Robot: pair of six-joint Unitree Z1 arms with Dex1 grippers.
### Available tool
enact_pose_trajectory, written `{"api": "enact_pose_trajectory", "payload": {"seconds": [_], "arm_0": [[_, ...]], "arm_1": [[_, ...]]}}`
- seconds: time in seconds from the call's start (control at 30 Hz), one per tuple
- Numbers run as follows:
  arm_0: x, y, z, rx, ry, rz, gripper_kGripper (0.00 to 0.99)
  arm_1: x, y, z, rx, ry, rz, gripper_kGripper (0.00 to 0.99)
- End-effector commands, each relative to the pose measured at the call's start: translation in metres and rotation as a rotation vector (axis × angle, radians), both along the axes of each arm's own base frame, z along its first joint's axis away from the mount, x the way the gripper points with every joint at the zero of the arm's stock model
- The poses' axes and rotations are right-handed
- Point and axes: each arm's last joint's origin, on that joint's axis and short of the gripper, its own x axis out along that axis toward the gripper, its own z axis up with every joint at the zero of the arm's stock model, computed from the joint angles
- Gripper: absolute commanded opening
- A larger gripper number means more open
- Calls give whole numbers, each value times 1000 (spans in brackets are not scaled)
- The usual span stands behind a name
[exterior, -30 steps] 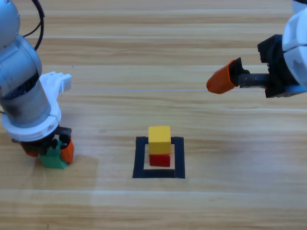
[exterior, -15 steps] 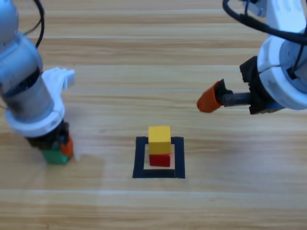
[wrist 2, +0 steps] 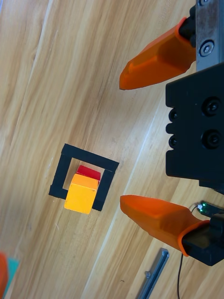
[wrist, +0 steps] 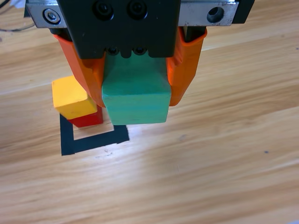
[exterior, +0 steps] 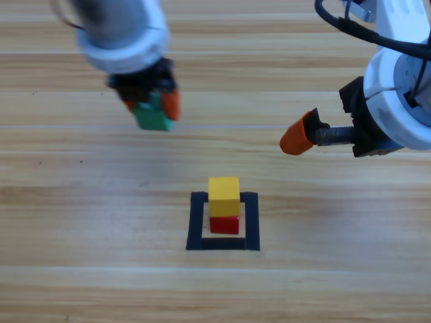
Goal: Stack the blocks in the rectangular block: red at the bottom, yellow in the middle, green on top
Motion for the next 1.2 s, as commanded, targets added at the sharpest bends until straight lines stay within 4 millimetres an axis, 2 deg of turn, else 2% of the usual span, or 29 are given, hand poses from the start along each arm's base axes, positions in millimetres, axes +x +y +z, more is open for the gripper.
{"api": "enact_pose_trajectory", "payload": {"seconds": [0.03, 0.2, 0.47, 0.7, 0.97, 1.2], "arm_0": [[-9, -54, -52, 106, 95, -37, 8], [-13, -65, -56, 106, 106, 1, 8], [-15, -65, -47, 98, 91, 51, 8], [-19, -66, -49, 111, 101, 95, 9], [-34, -80, -37, 86, 96, 138, 12], [-47, -97, -39, 79, 94, 114, 14]], "arm_1": [[10, -2, -16, -38, 34, -25, 990], [12, -1, -19, -44, 38, -28, 990], [12, -2, -19, -38, 47, -26, 990], [12, -3, -17, -35, 54, -22, 990], [12, -4, -18, -37, 57, -22, 990], [12, -4, -18, -38, 58, -22, 990]]}}
